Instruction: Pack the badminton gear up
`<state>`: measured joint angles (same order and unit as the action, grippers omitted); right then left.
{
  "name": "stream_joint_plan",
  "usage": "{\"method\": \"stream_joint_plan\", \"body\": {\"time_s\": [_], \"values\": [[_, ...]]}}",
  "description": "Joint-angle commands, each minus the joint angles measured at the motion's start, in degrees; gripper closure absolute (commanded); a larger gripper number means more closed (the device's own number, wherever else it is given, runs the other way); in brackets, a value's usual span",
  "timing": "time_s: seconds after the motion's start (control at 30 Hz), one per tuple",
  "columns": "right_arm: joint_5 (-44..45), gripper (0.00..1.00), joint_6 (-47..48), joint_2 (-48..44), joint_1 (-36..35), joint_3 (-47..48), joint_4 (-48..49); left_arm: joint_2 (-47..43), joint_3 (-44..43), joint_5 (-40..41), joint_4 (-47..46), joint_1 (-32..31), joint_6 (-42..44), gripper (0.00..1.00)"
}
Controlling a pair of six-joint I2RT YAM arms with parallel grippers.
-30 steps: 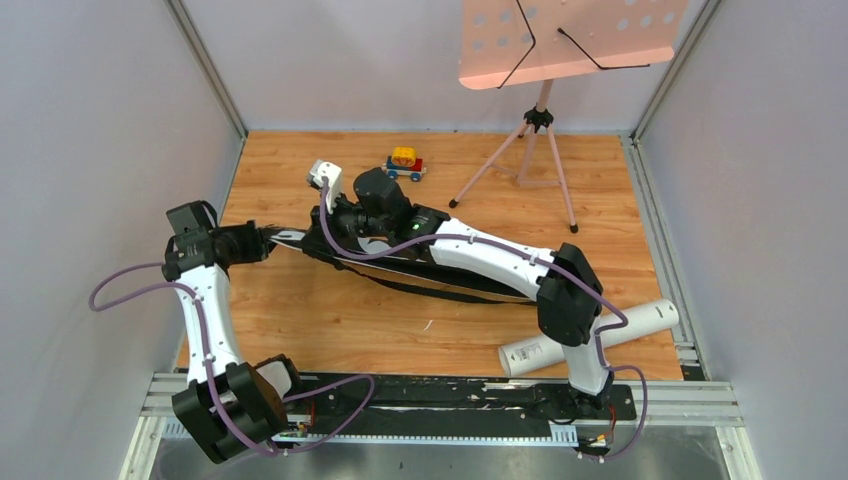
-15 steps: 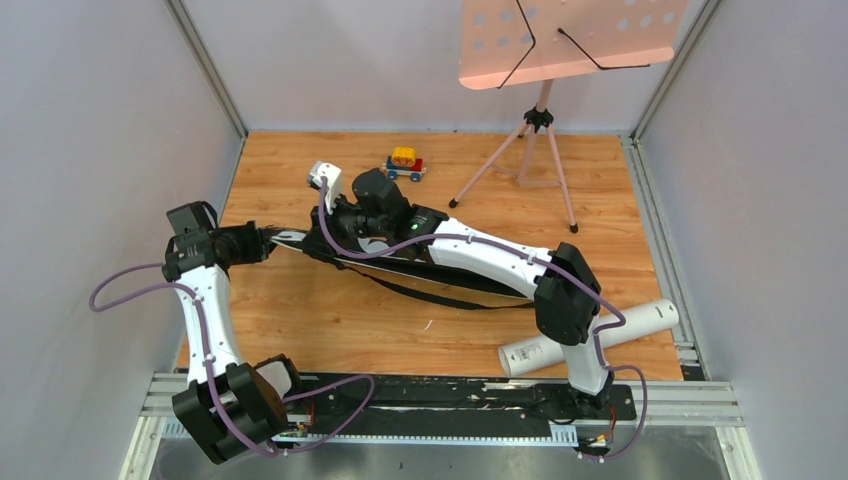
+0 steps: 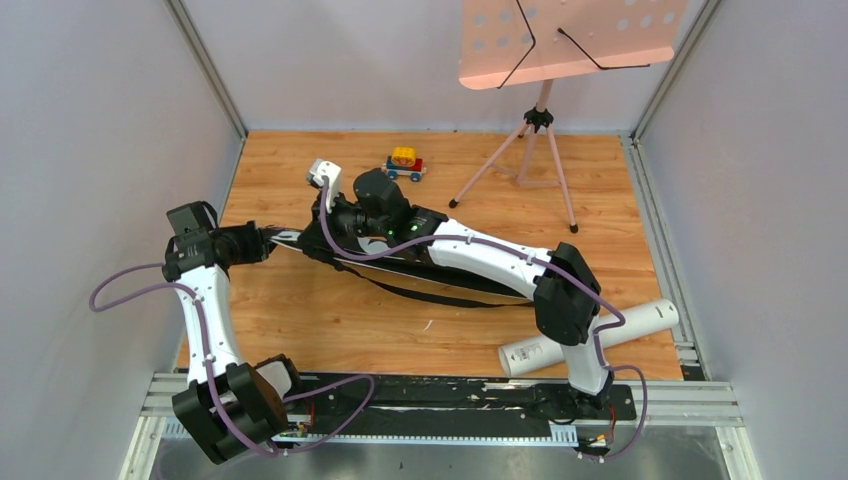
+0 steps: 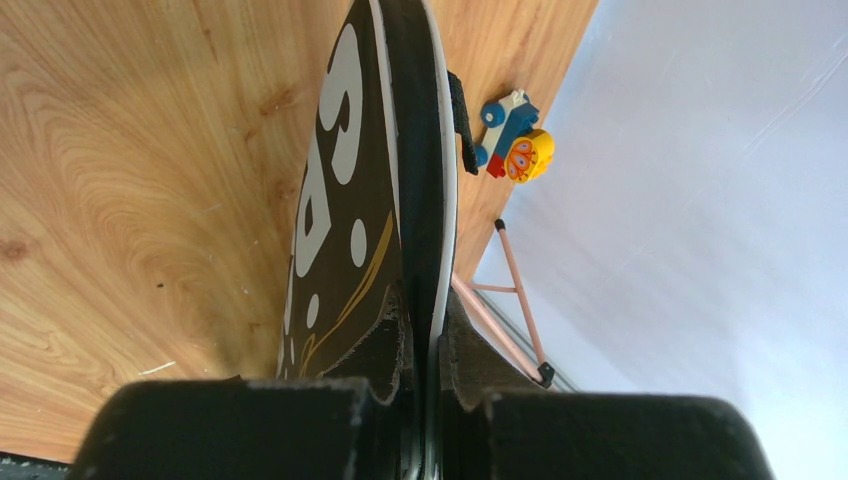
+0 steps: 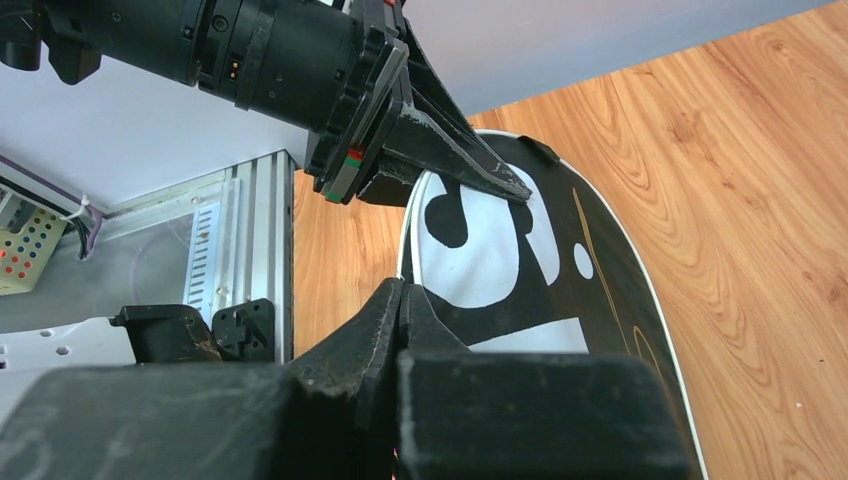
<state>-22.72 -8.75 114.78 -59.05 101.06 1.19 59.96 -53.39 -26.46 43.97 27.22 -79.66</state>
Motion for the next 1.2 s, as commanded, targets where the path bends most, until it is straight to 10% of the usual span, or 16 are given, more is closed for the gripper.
{"method": "stream_joint_plan", "body": {"time_s": [0.0,1.17], "values": [[-1.2,1.0,0.0,-2.1,-0.2,-0.6,3.2,-1.8,-0.8,-5.1,-1.0,0.6,-3.9,1.0],[29.6,1.0,-7.4,-39.2,6.5,-47.7,15.8,-1.3,-0.3,2.0,0.9,0.7,-5.2,1.0]]}}
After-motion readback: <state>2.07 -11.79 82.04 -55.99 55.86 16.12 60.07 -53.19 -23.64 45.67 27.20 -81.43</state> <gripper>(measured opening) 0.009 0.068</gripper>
